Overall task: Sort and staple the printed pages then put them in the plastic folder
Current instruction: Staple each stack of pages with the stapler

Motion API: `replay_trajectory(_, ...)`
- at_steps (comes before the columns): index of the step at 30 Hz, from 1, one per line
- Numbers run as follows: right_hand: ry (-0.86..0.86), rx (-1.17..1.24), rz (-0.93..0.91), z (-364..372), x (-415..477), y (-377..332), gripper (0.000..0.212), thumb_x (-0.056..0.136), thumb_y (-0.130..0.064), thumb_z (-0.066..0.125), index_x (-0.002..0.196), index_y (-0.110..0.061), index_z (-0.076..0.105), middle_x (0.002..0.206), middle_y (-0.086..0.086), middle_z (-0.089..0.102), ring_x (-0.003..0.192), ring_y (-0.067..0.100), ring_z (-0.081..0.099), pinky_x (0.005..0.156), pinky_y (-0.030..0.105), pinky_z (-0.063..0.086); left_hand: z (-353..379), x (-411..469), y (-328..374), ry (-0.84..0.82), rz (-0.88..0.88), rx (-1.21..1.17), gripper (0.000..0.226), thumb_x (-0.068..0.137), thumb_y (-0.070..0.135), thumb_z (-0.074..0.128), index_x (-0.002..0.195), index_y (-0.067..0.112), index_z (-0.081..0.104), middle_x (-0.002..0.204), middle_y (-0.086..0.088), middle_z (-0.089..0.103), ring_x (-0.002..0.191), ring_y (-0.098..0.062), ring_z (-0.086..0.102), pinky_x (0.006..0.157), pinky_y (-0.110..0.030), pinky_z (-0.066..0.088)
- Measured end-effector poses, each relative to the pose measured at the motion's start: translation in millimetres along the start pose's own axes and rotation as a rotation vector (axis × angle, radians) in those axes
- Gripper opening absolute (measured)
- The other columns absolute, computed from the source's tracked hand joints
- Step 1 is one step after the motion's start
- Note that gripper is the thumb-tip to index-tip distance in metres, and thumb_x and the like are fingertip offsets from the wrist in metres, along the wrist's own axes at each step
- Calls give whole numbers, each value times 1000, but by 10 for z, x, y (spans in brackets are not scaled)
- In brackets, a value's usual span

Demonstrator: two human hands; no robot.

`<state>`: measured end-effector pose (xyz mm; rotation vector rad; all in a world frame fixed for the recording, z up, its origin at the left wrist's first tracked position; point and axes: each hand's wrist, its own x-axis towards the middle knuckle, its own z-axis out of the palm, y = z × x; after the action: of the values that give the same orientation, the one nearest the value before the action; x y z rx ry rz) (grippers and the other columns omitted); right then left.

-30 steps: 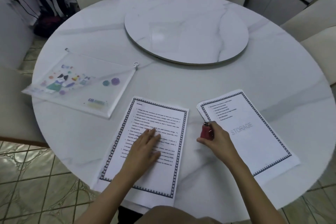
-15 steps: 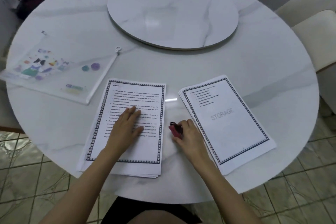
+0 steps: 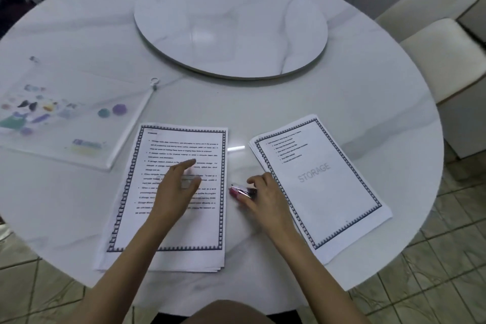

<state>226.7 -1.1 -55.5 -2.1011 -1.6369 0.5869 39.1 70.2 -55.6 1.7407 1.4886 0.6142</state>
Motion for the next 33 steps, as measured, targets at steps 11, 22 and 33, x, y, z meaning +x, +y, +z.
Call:
replay_trajectory(11, 92, 102, -26, -793, 595, 900, 20, 91, -18, 58, 110, -13, 61, 110, -1, 54, 93, 4, 48, 75, 11, 34, 606, 230, 1011, -63, -205, -361, 35, 91, 13, 55, 126, 16, 53, 118, -1, 62, 103, -11, 56, 95, -26, 43)
replay_trajectory(22, -73, 43, -168, -1104, 862, 1938, 24, 86, -6, 60, 110, -3, 61, 109, 4, 50, 99, 13, 43, 80, 9, 27, 1582, 20, 1440, 99, -516, -405, 54, 86, 26, 59, 136, 13, 42, 135, -11, 47, 121, -21, 48, 102, -34, 38)
replay_trajectory(33, -74, 63, -299, -1109, 841, 2082, 28, 83, -7, 62, 111, -6, 59, 108, -1, 44, 96, 6, 33, 85, 9, 25, 1689, -46, 1517, 265, -673, -531, 55, 91, 14, 54, 141, 7, 33, 135, -9, 47, 122, -26, 47, 107, -40, 36)
